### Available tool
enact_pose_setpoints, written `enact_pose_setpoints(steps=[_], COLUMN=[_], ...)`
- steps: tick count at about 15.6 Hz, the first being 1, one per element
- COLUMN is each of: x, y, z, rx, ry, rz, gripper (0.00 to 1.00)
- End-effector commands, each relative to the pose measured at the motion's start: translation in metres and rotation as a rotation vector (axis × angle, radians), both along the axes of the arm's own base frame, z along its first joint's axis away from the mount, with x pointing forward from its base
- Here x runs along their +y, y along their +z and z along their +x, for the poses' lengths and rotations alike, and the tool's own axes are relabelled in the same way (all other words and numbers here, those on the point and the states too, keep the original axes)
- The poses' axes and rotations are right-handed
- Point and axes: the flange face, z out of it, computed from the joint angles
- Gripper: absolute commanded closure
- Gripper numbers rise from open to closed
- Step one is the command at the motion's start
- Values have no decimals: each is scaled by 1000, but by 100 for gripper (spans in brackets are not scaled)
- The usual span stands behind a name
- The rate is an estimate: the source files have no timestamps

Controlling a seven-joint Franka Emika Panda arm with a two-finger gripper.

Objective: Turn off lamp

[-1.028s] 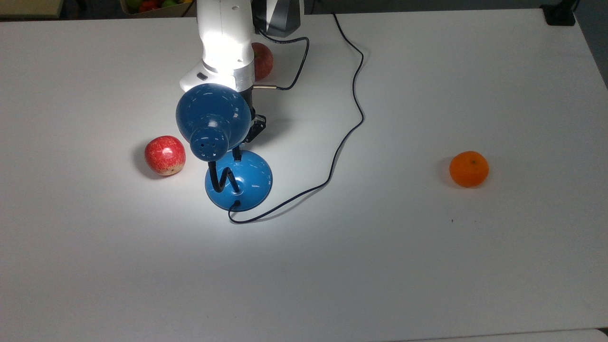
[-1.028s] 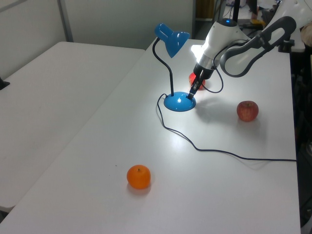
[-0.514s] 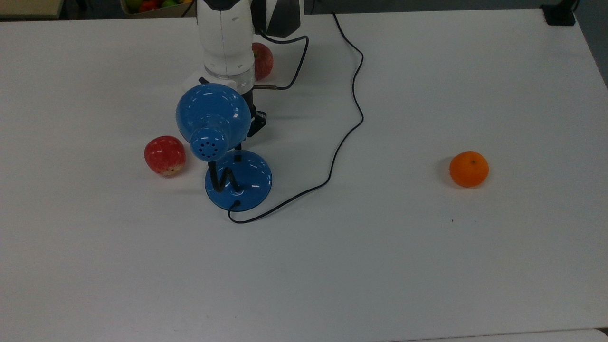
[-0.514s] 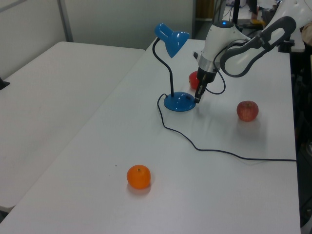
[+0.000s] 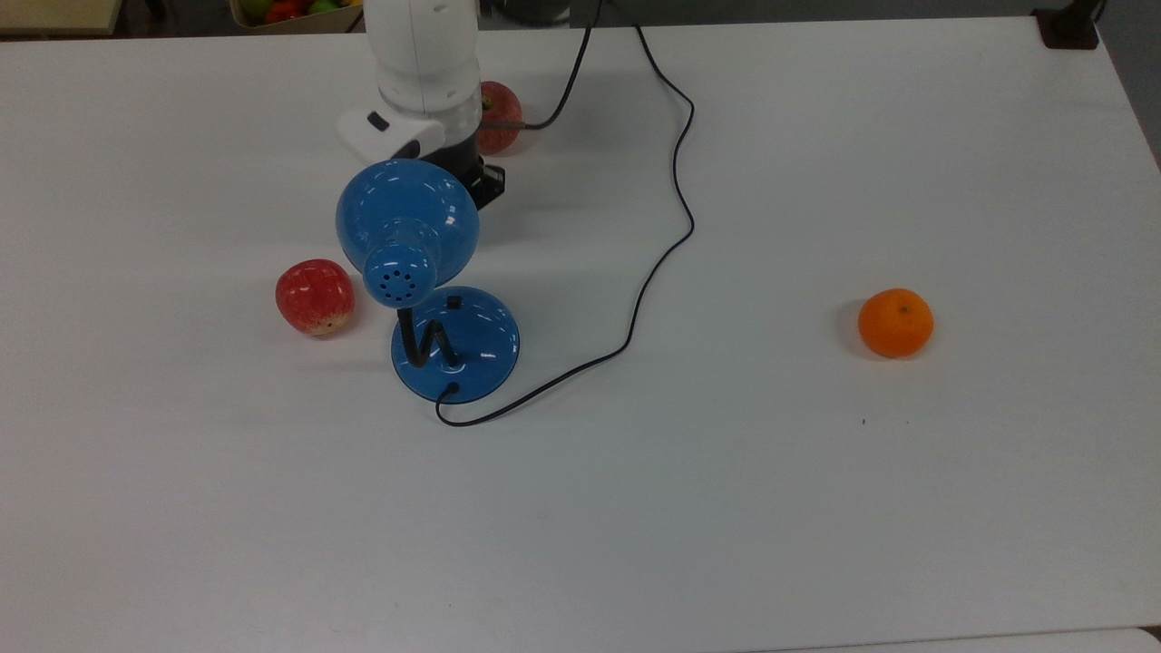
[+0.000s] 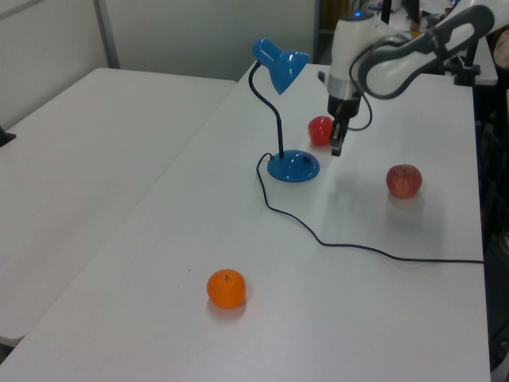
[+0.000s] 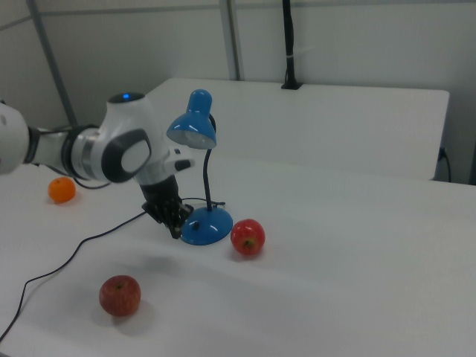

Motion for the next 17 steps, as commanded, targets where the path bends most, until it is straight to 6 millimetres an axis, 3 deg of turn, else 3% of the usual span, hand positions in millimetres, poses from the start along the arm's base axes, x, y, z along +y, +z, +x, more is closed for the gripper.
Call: enact_pose_setpoints(steps=[1, 7, 12, 14, 15, 16, 17], x=[2, 7, 8, 11, 19, 22, 22], y=[61, 146, 196, 201, 208, 211, 211], z=[-7, -10, -12, -13, -16, -18, -18], rx=[48, 116, 121, 119, 108, 103, 103], ry=[-11, -20, -25, -23, -8, -3, -3], rz=[-17, -34, -48, -48, -51, -51, -51], gripper=[100, 100, 97, 87, 79, 63, 57])
